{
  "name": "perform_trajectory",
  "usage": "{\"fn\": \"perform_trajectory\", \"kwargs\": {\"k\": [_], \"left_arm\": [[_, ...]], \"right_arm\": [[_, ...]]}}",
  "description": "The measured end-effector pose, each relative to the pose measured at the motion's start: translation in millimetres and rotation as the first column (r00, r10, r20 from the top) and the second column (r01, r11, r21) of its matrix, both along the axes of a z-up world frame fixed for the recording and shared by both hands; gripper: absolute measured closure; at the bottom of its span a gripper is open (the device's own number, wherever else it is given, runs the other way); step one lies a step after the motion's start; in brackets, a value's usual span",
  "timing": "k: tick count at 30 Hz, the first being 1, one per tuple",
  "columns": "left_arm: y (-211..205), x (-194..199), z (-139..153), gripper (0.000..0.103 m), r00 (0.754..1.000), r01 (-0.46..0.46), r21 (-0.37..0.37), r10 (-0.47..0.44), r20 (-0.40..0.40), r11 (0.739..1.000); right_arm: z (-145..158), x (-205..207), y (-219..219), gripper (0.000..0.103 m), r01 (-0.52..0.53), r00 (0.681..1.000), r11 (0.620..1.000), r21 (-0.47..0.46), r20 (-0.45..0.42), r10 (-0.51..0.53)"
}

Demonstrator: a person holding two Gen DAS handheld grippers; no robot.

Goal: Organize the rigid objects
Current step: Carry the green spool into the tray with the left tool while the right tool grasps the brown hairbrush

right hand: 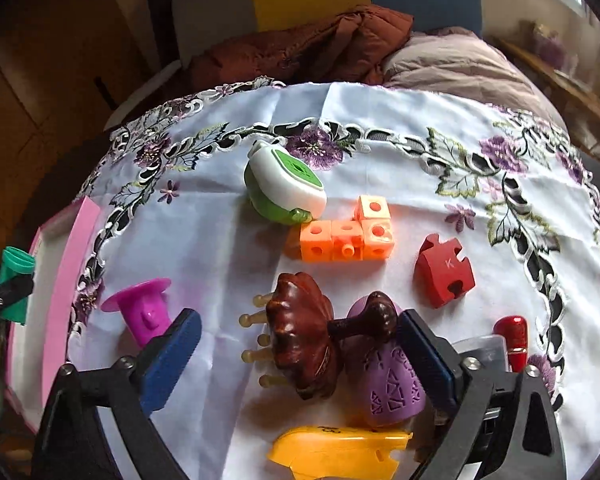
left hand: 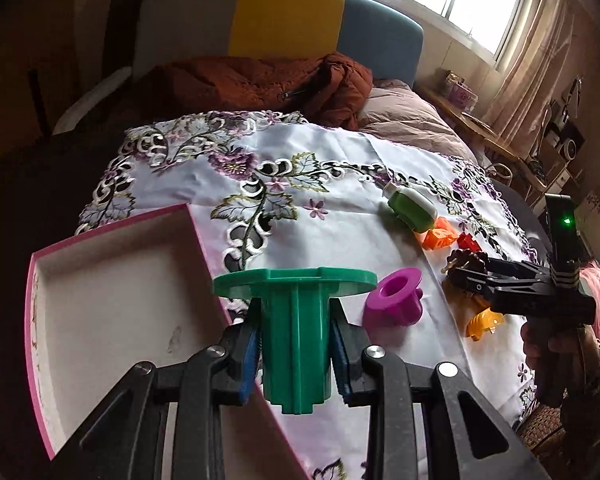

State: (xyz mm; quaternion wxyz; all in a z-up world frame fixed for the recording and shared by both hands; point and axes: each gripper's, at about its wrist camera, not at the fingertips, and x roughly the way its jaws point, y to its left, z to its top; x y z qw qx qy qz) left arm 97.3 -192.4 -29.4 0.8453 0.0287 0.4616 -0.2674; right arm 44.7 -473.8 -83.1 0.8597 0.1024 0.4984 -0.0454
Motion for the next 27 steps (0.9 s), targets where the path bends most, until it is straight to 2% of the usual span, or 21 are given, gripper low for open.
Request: {"fn": "perform_trajectory", "kwargs": {"k": [1, 10, 18, 23, 27], "left_arm": [[8.8, -2.2, -0.6, 0.073, 1.0, -0.014, -0.003, 0.014, -0.001, 1.0], [83.1, -9.9, -18.4, 0.073, 0.988, -0.149, 0.003, 0.149, -0.037, 0.989], [123.0, 22.3, -28.3, 0.073, 0.96, -0.244, -0.04, 0.235, -0.149, 0.969], [126.1, 48.7, -30.7, 0.073, 0.958, -0.267, 0.011, 0.267, -0.107, 0.964], [125.6, 73.6, -41.6, 0.073, 0.954, -0.283, 0.085, 0.29, -0.074, 0.955]], "right_arm": [[0.0, 0.4, 1.3, 0.028, -0.002, 1.0, 1.0, -0.031, 0.003, 0.002], [-0.7, 5.8, 11.9, 0.028, -0.01, 1.0, 0.999, -0.042, 0.012, 0.011], [-1.3, 7.5, 12.3, 0.028, 0.003, 1.0, 0.999, -0.043, 0.014, -0.003], [-1.7, 7.9, 13.0, 0.028, 0.002, 1.0, 0.999, -0.043, 0.014, -0.002], [-1.6, 7.8, 12.8, 0.028, 0.002, 1.0, 0.999, -0.042, 0.013, -0.001]]}}
